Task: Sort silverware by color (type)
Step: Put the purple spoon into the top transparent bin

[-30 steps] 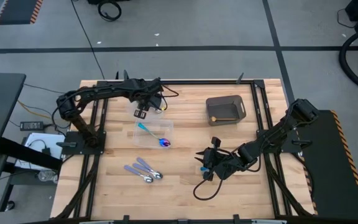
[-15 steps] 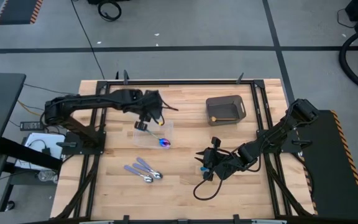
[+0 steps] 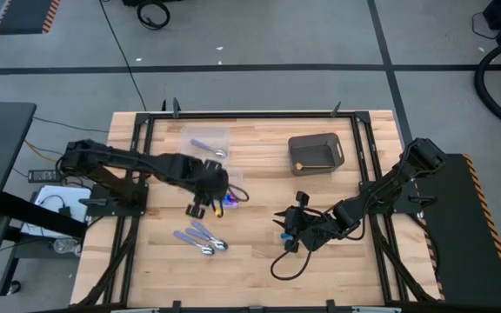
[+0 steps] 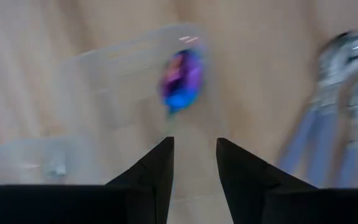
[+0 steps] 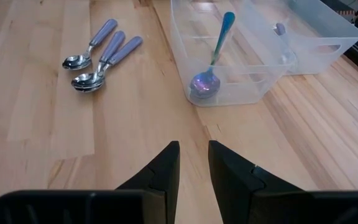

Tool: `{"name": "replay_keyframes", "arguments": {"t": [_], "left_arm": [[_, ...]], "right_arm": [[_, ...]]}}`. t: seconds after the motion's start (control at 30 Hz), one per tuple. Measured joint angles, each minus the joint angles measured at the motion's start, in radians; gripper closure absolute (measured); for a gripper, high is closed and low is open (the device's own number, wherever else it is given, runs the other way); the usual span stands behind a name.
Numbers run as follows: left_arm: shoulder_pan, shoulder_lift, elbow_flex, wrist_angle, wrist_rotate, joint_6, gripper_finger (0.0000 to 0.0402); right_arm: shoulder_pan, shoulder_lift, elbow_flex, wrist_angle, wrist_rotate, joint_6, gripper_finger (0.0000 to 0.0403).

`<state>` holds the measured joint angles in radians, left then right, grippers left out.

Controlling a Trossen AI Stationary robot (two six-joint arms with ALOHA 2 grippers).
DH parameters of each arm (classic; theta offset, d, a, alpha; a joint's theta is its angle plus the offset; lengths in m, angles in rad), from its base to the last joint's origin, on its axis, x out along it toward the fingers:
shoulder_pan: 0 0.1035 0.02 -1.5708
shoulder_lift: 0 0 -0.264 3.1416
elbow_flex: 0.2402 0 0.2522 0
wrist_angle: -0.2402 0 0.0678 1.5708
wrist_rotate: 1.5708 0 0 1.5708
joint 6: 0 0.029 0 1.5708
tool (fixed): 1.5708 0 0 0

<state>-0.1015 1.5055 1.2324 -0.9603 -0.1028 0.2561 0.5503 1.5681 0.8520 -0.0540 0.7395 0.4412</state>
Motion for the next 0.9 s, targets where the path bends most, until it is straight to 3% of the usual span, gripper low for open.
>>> {"name": "replay_keyframes", "arguments": {"t": [0.37,0.6,0.9], "left_arm": [[-0.18,0.0,-0.082,0.025,0.033,-0.212,0.0274],[-0.279,0.0,-0.165,0.137,0.034,-0.338,0.0274],[-0.381,0.0,-0.246,0.232,0.037,-0.481,0.0274]], "right_arm": [[-0.012,0.0,0.0,0.01,0.0,-0.036,0.0308],[-0.062,0.0,0.0,0.017,-0.011,-0.087,0.0308],[-0.097,0.0,0.0,0.104,-0.026,-0.239,0.0308]]}}
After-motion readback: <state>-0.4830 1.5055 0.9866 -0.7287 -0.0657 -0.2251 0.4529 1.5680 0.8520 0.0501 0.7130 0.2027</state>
